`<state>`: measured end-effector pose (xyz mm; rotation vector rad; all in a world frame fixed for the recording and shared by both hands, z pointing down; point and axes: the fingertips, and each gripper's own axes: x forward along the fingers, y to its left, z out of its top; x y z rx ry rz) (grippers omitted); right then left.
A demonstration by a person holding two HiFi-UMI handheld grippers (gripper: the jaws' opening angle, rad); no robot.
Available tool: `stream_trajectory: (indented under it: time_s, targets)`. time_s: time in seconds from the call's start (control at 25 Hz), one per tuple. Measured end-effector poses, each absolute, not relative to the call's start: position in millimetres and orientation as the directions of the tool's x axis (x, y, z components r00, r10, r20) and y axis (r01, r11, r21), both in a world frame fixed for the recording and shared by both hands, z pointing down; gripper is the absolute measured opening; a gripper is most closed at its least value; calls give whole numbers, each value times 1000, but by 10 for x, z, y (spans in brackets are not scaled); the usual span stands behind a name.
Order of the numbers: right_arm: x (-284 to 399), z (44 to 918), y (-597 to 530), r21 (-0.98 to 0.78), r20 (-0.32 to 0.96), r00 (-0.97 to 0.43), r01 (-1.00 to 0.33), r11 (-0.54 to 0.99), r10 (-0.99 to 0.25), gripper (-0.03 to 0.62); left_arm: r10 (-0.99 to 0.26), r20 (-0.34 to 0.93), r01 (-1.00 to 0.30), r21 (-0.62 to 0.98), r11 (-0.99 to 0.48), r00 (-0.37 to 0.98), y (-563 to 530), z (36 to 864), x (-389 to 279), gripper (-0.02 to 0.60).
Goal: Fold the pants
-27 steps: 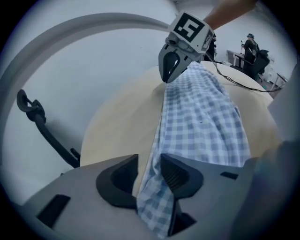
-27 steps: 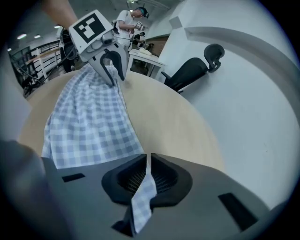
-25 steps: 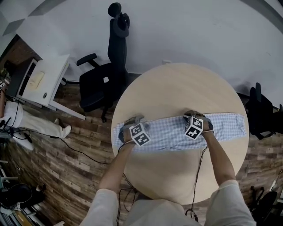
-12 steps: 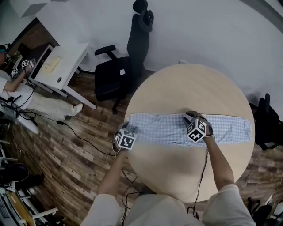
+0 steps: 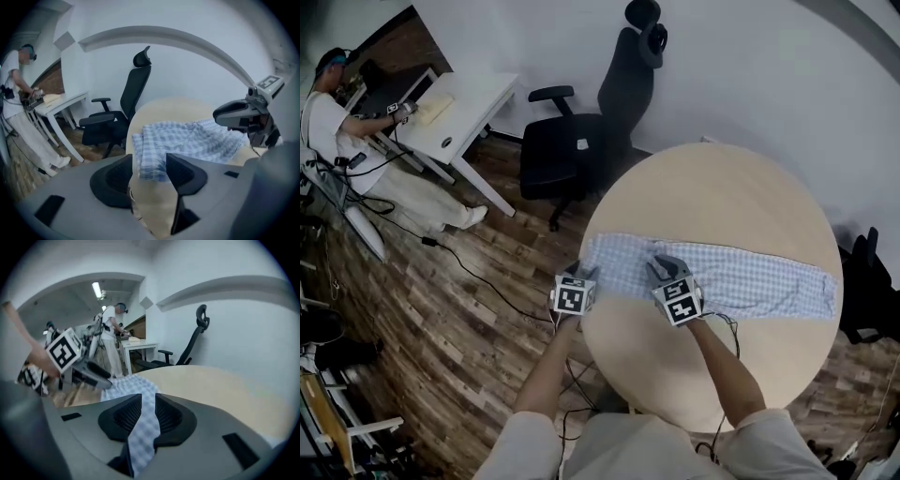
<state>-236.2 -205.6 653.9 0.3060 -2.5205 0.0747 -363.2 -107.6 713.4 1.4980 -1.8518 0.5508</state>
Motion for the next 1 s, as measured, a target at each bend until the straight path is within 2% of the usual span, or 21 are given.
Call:
stream_trajectory:
  time_s: [0.08,0.2,0.28,0.4,0.48,0.52,0.64,0.76,1.0]
  targets:
    - [-2551,6607,-1851,-104,552,-814,-279,955,-178,100,-686,722,-950,147,276,-88,-1054,7152,-3652,219]
    - [-2787,6710,-1520,-130,574,-808,-249,960,-131,107,-680,731,-951,167,262,-59,-1037,7226,-3645,219]
    - [-2896,6773,-1378,-145,582,-806,-234,962,-108,146,-666,745,-948,189,255,-31,-1016,7315,-3641,219]
    - [-2928,6787,-1413,-132,562,-805,-315,940,-191,149,-655,755,-942,217,258,-6,-991,7398,-3645,219]
    - [-2847,6807,-1549,-101,570,-771,-410,907,-285,115,-656,755,-942,216,258,-7,-981,7408,-3665,219]
    - [-2788,6811,-1627,-87,576,-749,-455,886,-327,74,-657,754,-941,217,262,-9,-977,7401,-3678,218]
    - [-2597,6814,-1780,-67,591,-701,-537,841,-400,43,-659,752,-941,218,259,-7,-955,7396,-3702,186]
    - [-2491,6891,-1809,-83,602,-700,-534,842,-384,37,-666,745,-939,249,238,29,-970,7409,-3682,129]
    - [-2466,6935,-1805,-87,616,-710,-492,866,-341,37,-674,739,-944,242,226,28,-892,7339,-3753,111]
